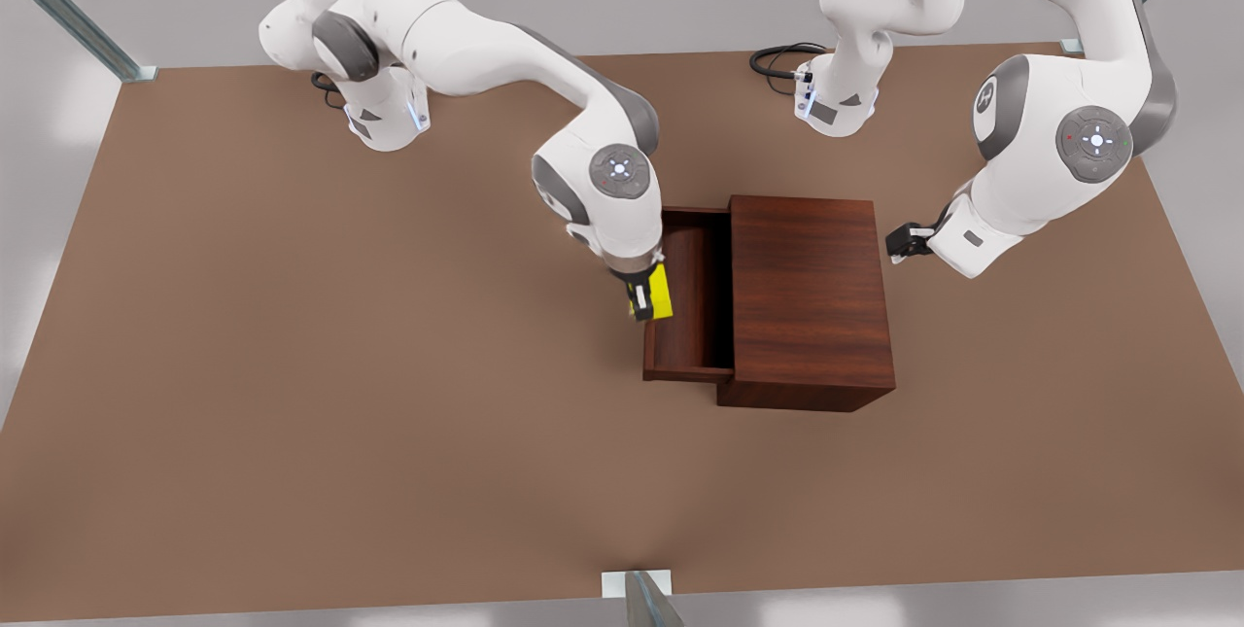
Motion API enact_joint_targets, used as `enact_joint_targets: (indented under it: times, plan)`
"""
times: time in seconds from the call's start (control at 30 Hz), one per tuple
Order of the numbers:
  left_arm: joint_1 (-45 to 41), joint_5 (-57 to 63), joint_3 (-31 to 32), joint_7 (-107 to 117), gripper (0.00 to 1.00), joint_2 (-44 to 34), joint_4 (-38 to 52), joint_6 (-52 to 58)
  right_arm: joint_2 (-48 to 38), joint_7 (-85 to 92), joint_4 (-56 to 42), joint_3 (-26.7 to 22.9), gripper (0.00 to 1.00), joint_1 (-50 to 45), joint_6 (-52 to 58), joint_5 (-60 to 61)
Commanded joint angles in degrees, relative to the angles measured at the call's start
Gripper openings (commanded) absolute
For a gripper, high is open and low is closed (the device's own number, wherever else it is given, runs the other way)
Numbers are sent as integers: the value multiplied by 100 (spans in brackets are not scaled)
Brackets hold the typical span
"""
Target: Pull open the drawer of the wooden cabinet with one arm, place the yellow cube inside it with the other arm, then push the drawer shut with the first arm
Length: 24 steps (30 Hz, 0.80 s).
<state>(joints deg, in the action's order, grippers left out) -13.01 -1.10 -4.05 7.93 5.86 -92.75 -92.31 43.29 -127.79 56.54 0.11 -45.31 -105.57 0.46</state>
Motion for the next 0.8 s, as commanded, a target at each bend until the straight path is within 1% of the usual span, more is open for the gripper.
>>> enact_joint_targets:
  times: [0.0,0.13,0.2,0.27,0.3,0.33,0.37,0.47,0.5,0.53,0.57,0.6,0.63,0.67,0.7,0.73,0.77]
  plan:
    - [0,5,-8,7,100,-6,3,3,144,-4438,-125,-55,48,-153,46,42]
    - [0,5,-8,7,100,-6,3,3,479,-4685,-477,-116,48,-435,19,42]
    - [0,5,0,7,100,-6,3,3,610,-4825,-556,-283,48,-646,-130,33]
    - [0,5,-8,7,100,-6,3,3,707,-4843,-565,-345,48,-742,-192,33]
    - [0,5,-8,7,100,-6,3,3,716,-4826,-565,-380,60,-760,-227,33]
    - [0,5,-8,7,100,-6,3,3,716,-4817,-565,-389,81,-769,-227,24]
    - [-9,5,0,7,100,-6,3,3,707,-4808,-556,-380,100,-769,-209,-72]
    - [-9,119,9,77,100,21,108,3,584,-4764,-556,-468,100,-707,80,-117]
    - [-9,102,9,95,100,21,134,3,357,-4476,-556,-477,100,-480,360,-117]
    - [-26,-4,18,138,100,126,616,12,-161,-3729,-539,-293,100,152,1045,-55]
    - [-368,-30,62,814,100,389,1092,99,-470,-2990,-521,173,100,978,1512,-55]
    - [-1036,31,71,2369,100,987,1874,258,-708,-1681,-512,701,100,2148,2092,-81]
    - [-1511,102,62,3731,100,1566,2620,258,-734,-363,-512,824,100,2842,2515,-99]
    - [-1994,102,36,4971,100,2375,3552,240,-1094,1955,-276,868,100,3519,2471,-116]
    - [-2319,171,18,5446,100,2727,3887,170,-1182,4556,14,860,100,4020,2296,-265]
    - [-2636,260,27,6035,100,2850,3896,-102,-1472,7343,734,851,100,4548,1567,-345]
    - [-2900,286,9,6607,100,3088,3905,-567,-1841,10075,1463,746,100,4733,1496,-327]
